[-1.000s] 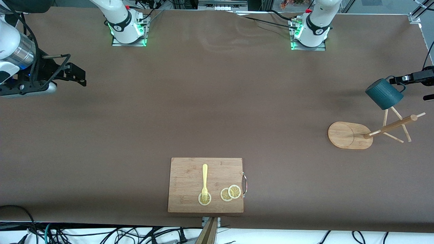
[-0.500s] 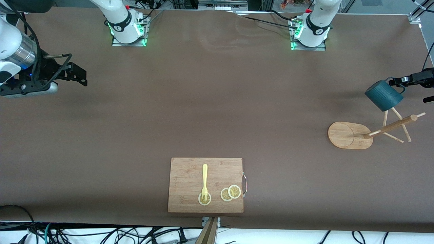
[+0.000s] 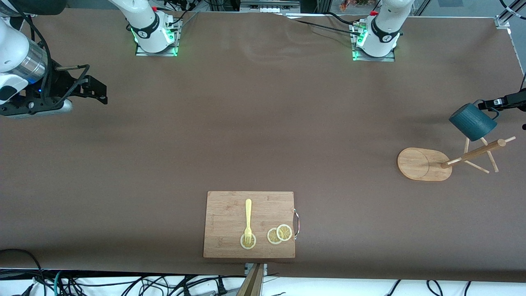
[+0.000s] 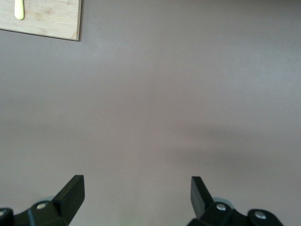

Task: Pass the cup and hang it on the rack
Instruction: 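Lower the mug handle onto the rack peg with the left gripper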

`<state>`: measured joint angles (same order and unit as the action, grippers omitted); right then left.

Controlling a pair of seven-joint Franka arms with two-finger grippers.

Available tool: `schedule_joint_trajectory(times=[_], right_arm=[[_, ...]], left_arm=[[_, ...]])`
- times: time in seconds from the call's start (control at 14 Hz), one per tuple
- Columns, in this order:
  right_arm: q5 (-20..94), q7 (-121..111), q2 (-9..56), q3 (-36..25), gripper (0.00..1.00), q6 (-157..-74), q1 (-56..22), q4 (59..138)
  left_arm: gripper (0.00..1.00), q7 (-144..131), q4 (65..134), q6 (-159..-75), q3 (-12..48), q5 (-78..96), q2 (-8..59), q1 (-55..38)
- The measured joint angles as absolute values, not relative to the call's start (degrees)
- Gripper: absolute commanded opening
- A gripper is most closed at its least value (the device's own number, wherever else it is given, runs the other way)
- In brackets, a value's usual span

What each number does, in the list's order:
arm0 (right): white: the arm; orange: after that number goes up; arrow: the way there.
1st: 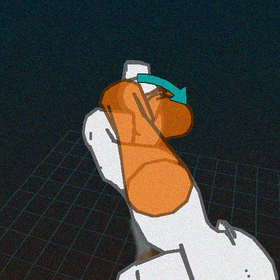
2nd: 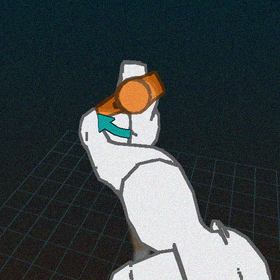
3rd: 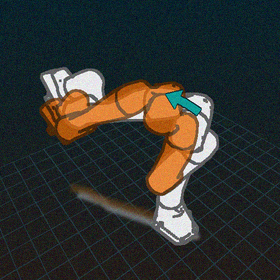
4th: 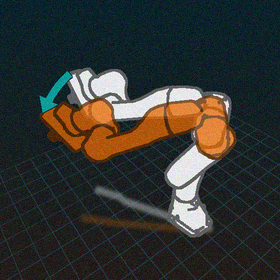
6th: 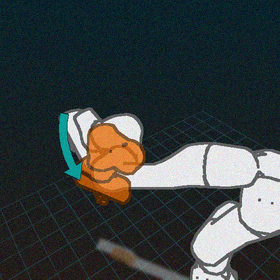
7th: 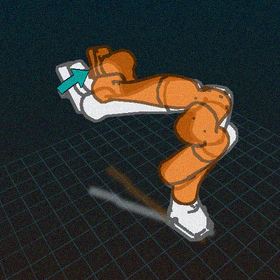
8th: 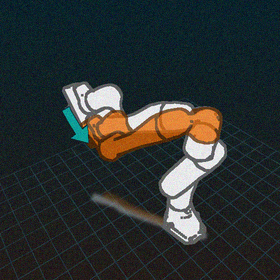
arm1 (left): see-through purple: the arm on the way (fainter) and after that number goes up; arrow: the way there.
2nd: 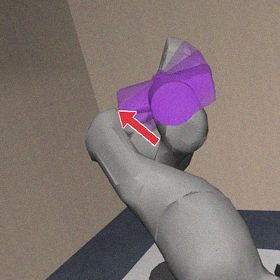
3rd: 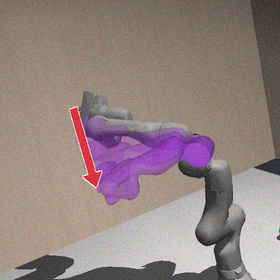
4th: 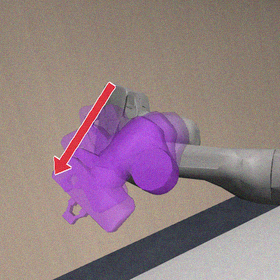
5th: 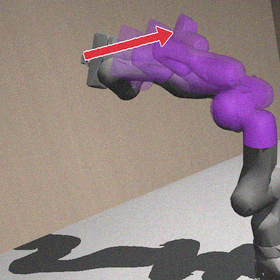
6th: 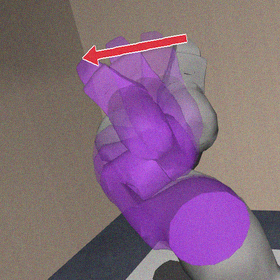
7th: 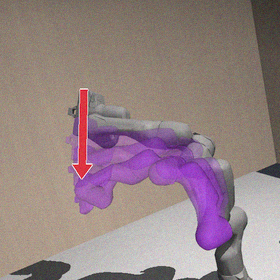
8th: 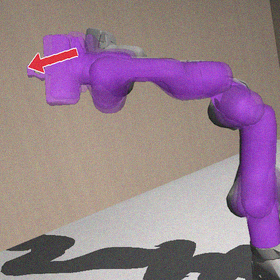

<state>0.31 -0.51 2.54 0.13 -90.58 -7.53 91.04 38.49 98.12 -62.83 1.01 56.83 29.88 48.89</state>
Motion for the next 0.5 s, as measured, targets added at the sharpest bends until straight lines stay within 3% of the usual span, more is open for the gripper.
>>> schedule_joint_trajectory(times=[0.43,0.5], right_arm=[[0.31,-0.51,2.55,0.13,1.00,-90.58,-7.54,91.04],[0.31,-0.51,2.55,0.13,1.00,-90.58,-7.54,91.04]], left_arm=[[0.00,38.52,95.05,-62.84,0.94,57.63,34.83,49.18],[0.04,38.51,94.55,-62.84,0.94,57.96,35.34,49.21]])
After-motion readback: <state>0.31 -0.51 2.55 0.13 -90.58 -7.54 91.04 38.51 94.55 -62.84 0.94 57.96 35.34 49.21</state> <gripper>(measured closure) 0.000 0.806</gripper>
